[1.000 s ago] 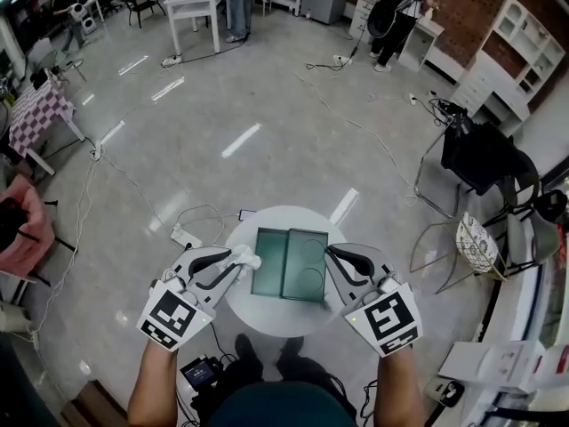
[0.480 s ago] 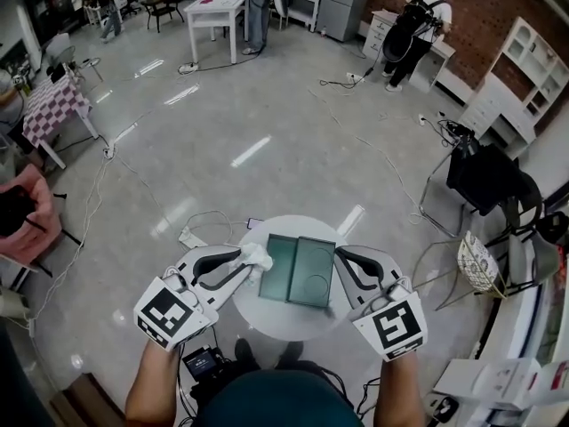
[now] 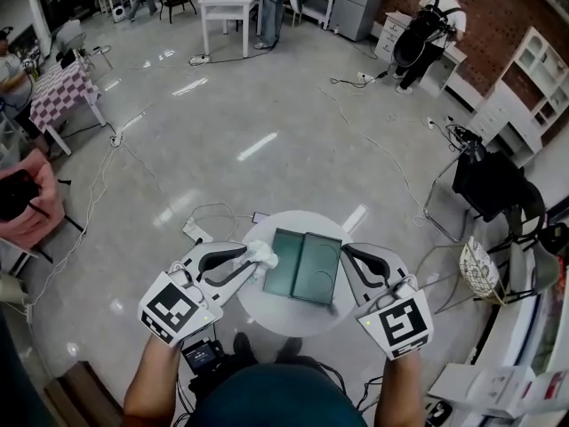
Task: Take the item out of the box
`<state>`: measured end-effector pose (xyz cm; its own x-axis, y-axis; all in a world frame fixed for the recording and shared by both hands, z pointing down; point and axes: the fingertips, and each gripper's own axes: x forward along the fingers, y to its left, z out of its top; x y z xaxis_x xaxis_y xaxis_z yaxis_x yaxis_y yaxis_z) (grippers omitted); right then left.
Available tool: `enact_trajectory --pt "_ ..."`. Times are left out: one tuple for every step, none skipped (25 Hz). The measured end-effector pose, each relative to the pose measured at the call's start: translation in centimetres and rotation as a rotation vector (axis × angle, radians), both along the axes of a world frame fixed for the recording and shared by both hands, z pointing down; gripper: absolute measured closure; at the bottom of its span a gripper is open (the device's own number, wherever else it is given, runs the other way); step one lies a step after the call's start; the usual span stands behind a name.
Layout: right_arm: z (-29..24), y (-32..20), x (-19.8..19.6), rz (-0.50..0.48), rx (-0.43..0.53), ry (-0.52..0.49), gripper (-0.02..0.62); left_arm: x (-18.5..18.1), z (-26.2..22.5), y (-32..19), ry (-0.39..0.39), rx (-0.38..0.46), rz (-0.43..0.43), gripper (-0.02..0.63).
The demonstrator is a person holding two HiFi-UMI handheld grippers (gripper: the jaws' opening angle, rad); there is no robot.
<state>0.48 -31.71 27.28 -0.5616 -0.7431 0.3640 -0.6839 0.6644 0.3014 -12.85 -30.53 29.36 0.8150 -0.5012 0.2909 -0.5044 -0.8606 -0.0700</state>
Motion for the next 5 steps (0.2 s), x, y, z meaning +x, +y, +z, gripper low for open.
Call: enact_trajectory --pt "0.03 -0.05 -0.06 -0.001 -0.001 0.0 0.558 -0.02 0.01 -0.02 0.001 -0.001 0.0 0.511" --pt "0.13 -0.1 -0.06 -0.003 -0.002 0.002 0.558 -0.01 0.1 -0.04 0.001 -0.002 -0.001 0.511" --pt "0.25 -0.14 -0.06 -0.004 -0.002 0.004 0.558 0.0 0.23 -0.06 0.0 -0.003 -0.001 0.511" --pt "0.39 -0.17 -0.07 -0.005 -0.003 0.006 0.558 0.0 0.39 -0.07 -0.002 -0.004 -0.001 0.511" --pt "0.53 -0.2 -0.07 -0.006 -0.004 0.008 0.558 0.0 0.53 -0.08 -0.003 -0.004 -0.001 0.511"
